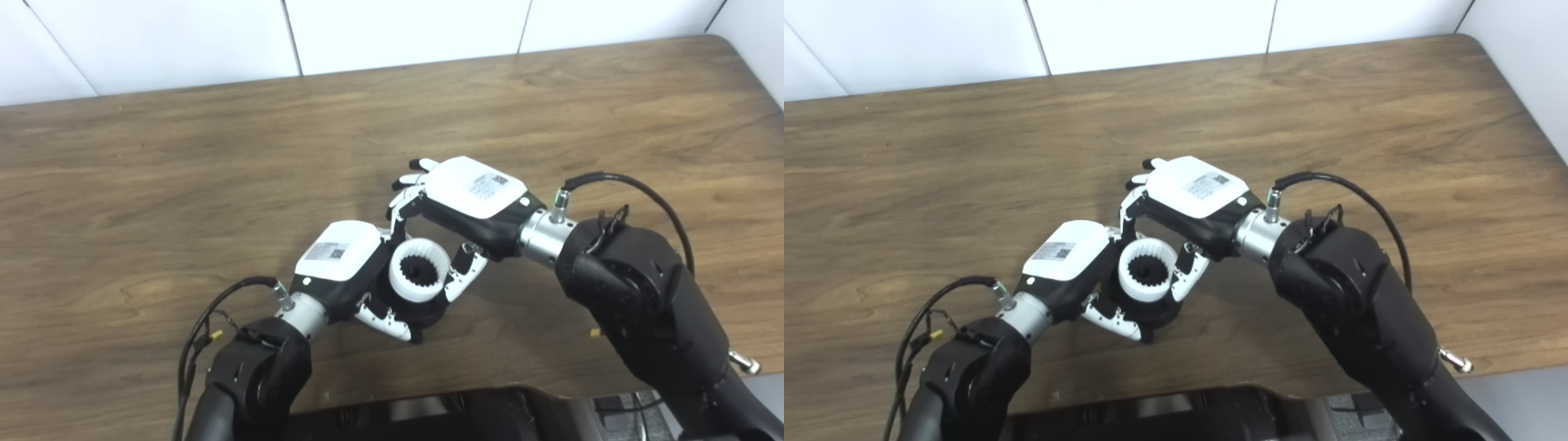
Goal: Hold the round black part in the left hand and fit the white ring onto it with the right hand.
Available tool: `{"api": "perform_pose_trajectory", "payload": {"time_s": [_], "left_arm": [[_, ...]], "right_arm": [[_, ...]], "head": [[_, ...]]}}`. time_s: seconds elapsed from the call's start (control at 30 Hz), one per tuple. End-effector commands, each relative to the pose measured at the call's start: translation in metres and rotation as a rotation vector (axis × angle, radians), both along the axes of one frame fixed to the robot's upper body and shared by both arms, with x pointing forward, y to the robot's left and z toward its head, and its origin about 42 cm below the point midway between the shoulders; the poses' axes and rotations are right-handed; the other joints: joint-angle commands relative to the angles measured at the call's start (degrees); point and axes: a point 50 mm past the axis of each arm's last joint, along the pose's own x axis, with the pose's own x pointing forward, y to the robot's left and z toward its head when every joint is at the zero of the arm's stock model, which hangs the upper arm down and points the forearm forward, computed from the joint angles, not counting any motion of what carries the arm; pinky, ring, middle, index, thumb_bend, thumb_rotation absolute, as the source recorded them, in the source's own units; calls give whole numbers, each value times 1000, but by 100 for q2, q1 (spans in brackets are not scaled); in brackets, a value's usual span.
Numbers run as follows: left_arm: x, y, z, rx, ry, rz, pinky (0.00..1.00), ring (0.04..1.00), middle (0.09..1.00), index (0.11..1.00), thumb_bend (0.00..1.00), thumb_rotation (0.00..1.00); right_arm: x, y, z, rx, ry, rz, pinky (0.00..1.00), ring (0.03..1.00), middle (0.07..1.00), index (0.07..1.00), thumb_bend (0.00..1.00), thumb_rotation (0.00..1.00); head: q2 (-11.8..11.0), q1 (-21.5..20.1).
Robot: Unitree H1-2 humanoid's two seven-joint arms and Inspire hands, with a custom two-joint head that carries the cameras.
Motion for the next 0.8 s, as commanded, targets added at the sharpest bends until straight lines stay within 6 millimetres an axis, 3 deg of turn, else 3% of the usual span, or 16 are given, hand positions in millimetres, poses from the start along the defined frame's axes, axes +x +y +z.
{"api": "perform_pose_trajectory", "payload": {"time_s": [0.0,0.43,0.77], "left_arm": [[0,4,-3,-6,26,41,823,797,767,743,999,236],[3,4,2,-97,52,109,723,782,787,796,1000,234],[2,5,2,-87,65,99,756,800,793,793,1000,219]], "right_arm": [[-5,4,6,1,-31,42,1000,906,774,482,525,135],[-5,3,2,-24,-25,47,1000,907,774,482,524,135],[7,-9,-13,-5,-3,-8,998,890,766,488,524,138]], "head": [[10,4],[3,89],[-43,35]]}}
